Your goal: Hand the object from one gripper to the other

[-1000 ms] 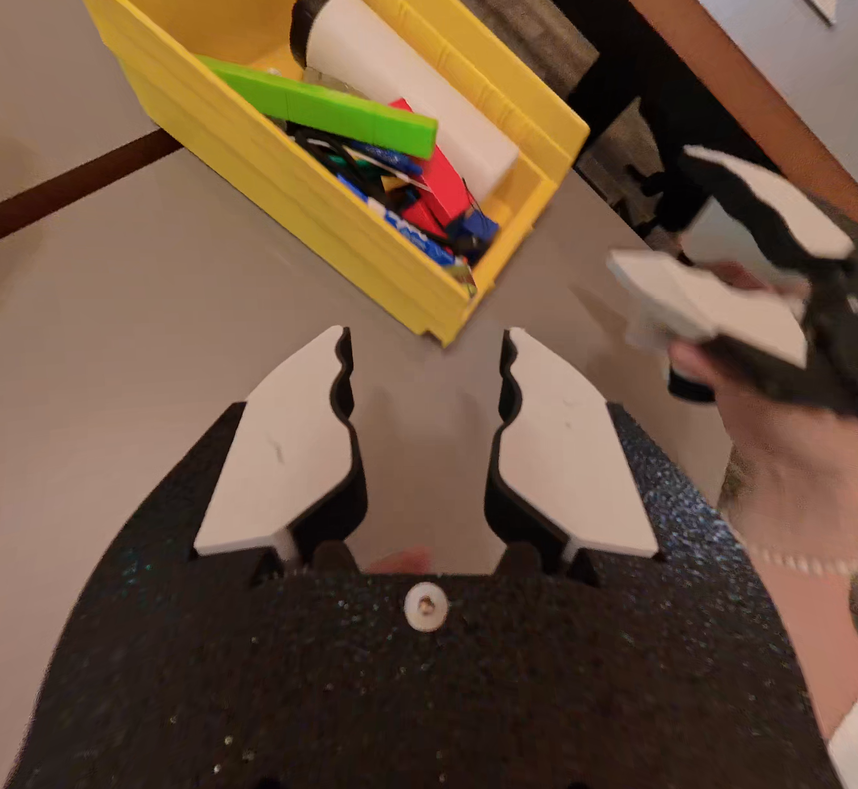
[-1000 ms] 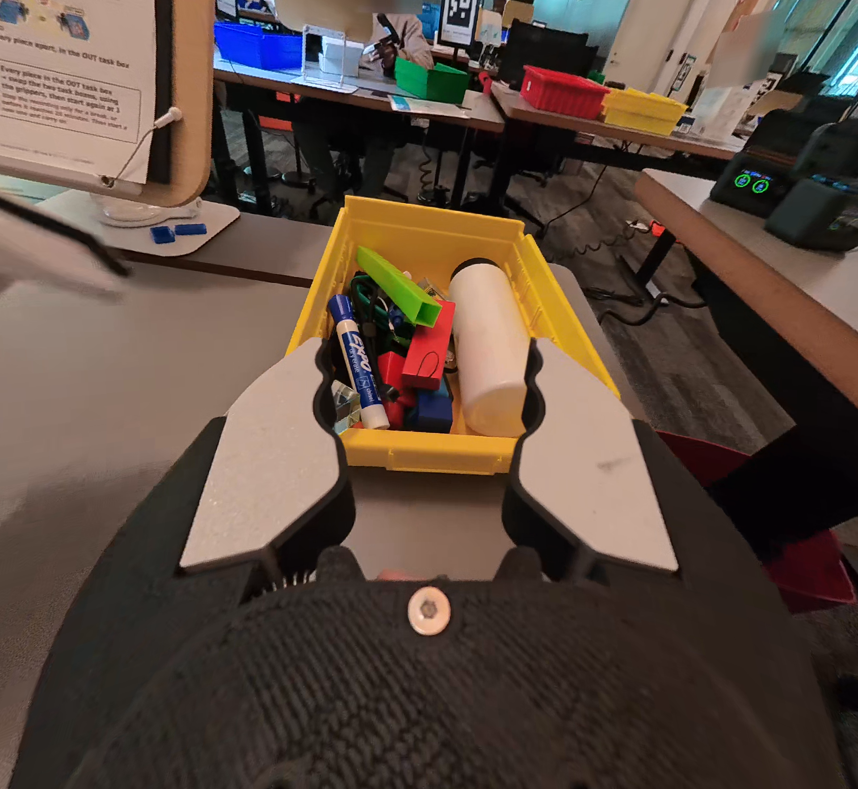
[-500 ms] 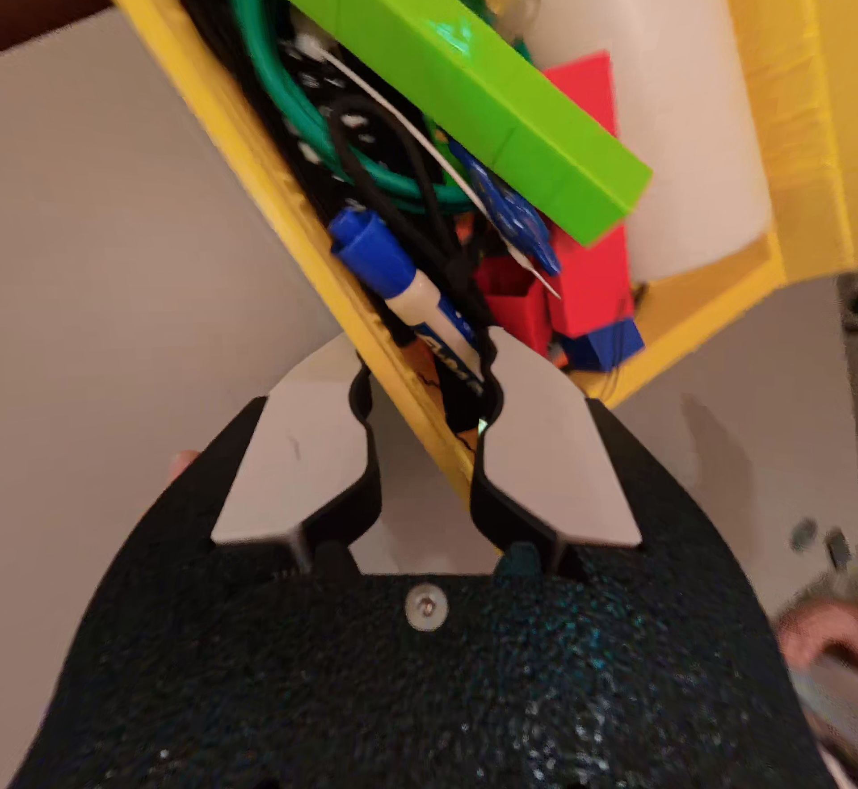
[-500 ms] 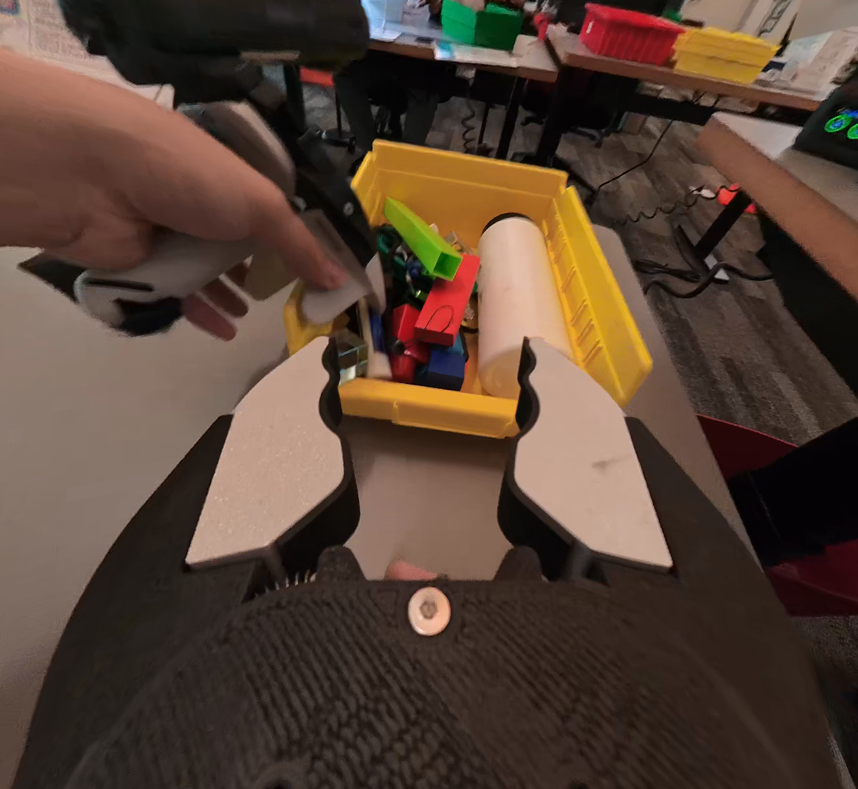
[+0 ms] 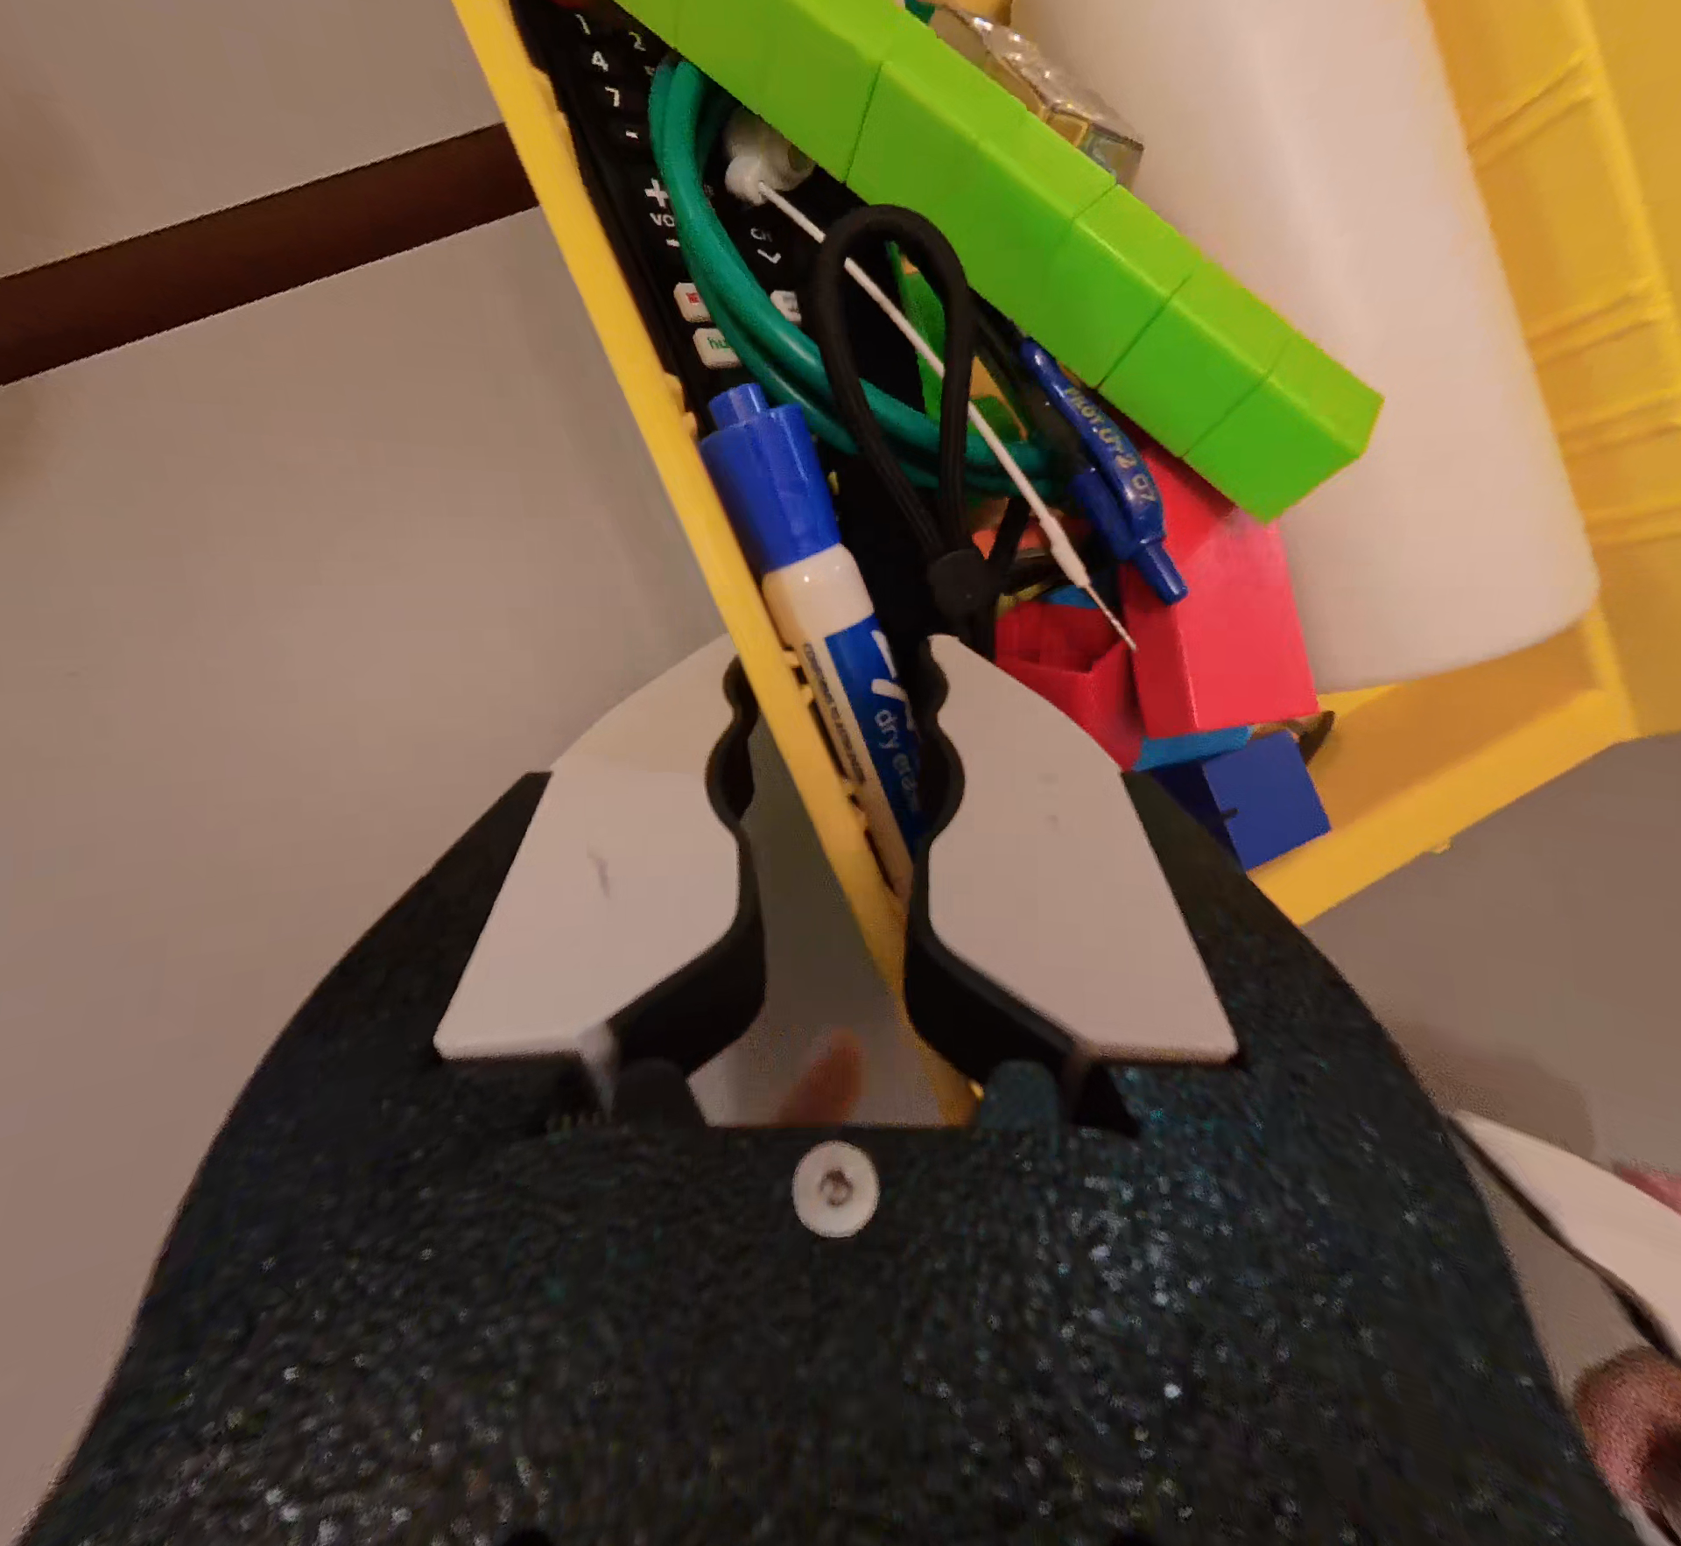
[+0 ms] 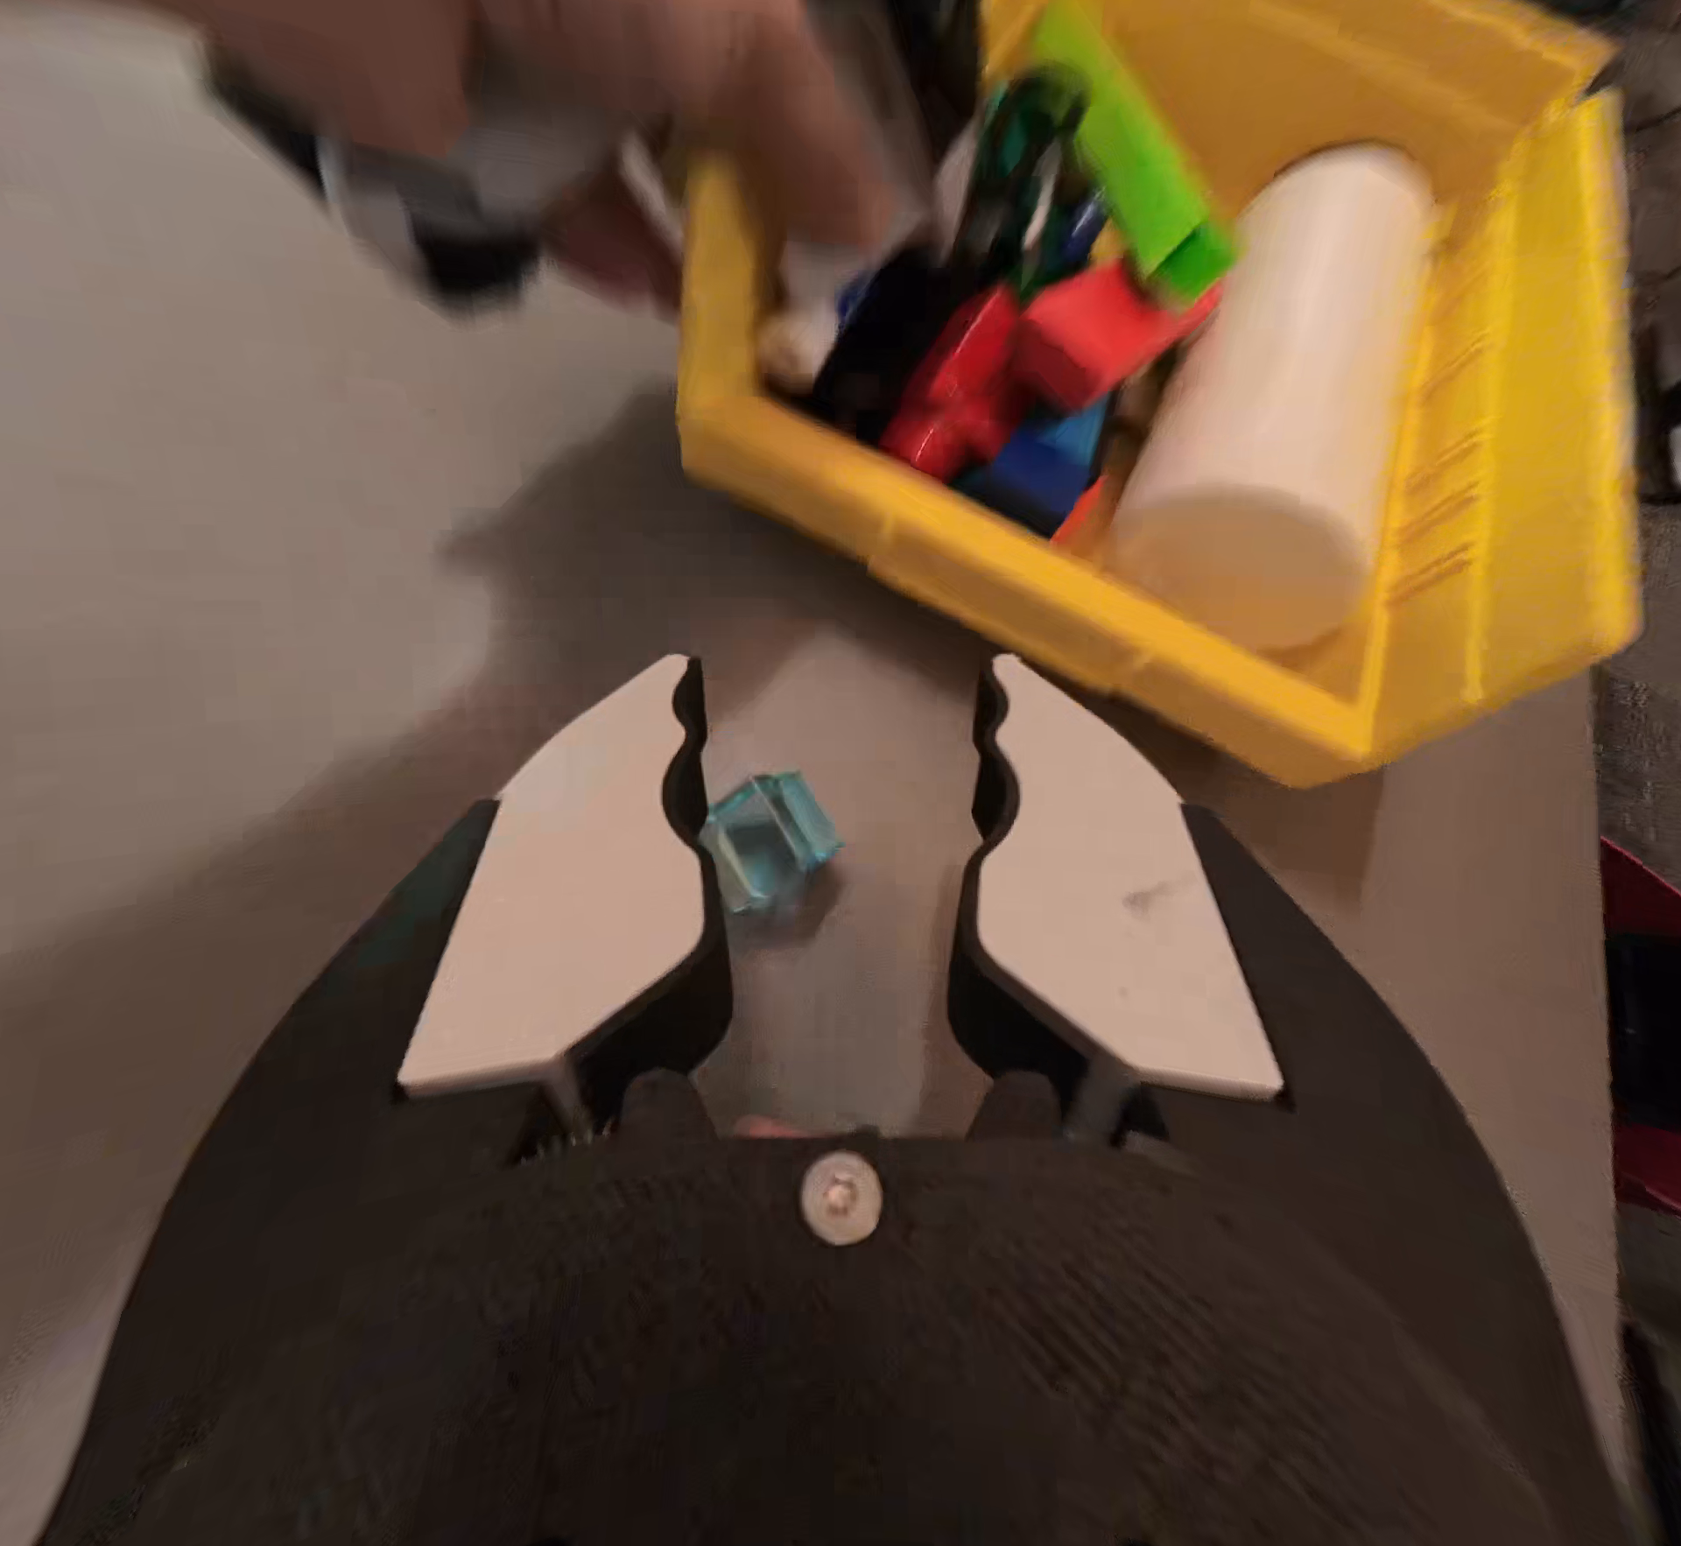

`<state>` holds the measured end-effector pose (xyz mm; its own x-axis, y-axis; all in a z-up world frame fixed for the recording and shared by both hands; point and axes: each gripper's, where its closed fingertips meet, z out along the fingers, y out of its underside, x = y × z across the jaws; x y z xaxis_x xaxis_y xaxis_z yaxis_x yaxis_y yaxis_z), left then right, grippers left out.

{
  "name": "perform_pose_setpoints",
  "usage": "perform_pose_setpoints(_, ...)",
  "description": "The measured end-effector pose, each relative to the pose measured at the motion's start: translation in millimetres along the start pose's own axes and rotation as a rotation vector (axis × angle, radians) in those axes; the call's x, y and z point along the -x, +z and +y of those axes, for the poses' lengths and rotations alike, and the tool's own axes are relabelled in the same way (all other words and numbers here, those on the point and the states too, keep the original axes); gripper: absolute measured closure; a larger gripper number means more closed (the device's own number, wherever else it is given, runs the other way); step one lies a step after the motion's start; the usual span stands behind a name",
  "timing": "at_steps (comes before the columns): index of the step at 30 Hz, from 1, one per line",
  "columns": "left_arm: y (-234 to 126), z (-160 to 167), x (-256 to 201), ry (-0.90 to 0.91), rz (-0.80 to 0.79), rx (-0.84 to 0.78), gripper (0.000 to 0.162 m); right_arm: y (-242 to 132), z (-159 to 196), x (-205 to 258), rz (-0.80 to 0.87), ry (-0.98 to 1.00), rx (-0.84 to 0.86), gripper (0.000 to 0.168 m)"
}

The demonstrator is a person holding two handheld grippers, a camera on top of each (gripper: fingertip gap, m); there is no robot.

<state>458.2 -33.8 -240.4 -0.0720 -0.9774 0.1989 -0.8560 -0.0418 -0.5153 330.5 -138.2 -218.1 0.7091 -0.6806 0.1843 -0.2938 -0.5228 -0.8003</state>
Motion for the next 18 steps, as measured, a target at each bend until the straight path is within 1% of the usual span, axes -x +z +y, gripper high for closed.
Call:
perform_pose_setpoints(1,-0.4,0.2,-0.3,-0.01,0.019,-0.015,0.129,2.3,17.9,3.4,-0.032,-0.028,0.083,0.111)
perform_pose_setpoints(2,-0.8,0.3,-0.4,-0.014,0.032,-0.03,0.129,3.2,31.5,3.1,-0.048,-0.016,0.141,0.112)
perform_pose_setpoints(4,-1.9,1.0,-0.4,-0.014,0.043,-0.058,0.129,4.6,42.7,1.3,-0.063,0.034,0.171,0.107)
perform_pose_setpoints(5,-2.7,1.7,-0.2,-0.012,0.045,-0.07,0.129,4.8,47.9,5.6,-0.096,0.032,0.184,0.108)
perform_pose_setpoints(6,-3.7,2.9,0.1,-0.012,0.048,-0.079,0.129,4.4,54.8,7.7,-0.112,0.015,0.209,0.11)
perform_pose_setpoints(8,-6.9,6.6,1.7,-0.012,0.055,-0.09,0.129,-0.2,67.8,0.3,-0.081,-0.038,0.273,0.112)
perform_pose_setpoints(11,-13.5,14.0,7.8,-0.005,0.068,-0.098,0.129,-10.8,66.4,17.6,-0.2,0.023,0.262,0.117)
perform_pose_setpoints(12,-16.0,16.4,10.7,-0.002,0.074,-0.103,0.129,-16.2,70.7,24.8,-0.24,0.041,0.297,0.116)
perform_pose_setpoints(13,-18.7,18.9,13.9,0.0,0.081,-0.108,0.13,-24.3,78.2,26.0,-0.242,0.022,0.361,0.112)
perform_pose_setpoints(14,-21.5,21.8,17.3,0.001,0.088,-0.112,0.13,-33.3,83.8,21.2,-0.205,-0.01,0.412,0.111)
perform_pose_setpoints(15,-24.4,24.8,20.9,0.005,0.093,-0.113,0.13,-41.9,84.0,18.0,-0.18,-0.019,0.428,0.109)
perform_pose_setpoints(17,-30.6,31.6,27.8,0.017,0.099,-0.117,0.13,-56.1,74.3,25.5,-0.221,0.027,0.387,0.103)
perform_pose_setpoints(18,-33.5,34.9,30.9,0.022,0.103,-0.12,0.13,-60.6,71.9,30.6,-0.246,0.045,0.375,0.104)
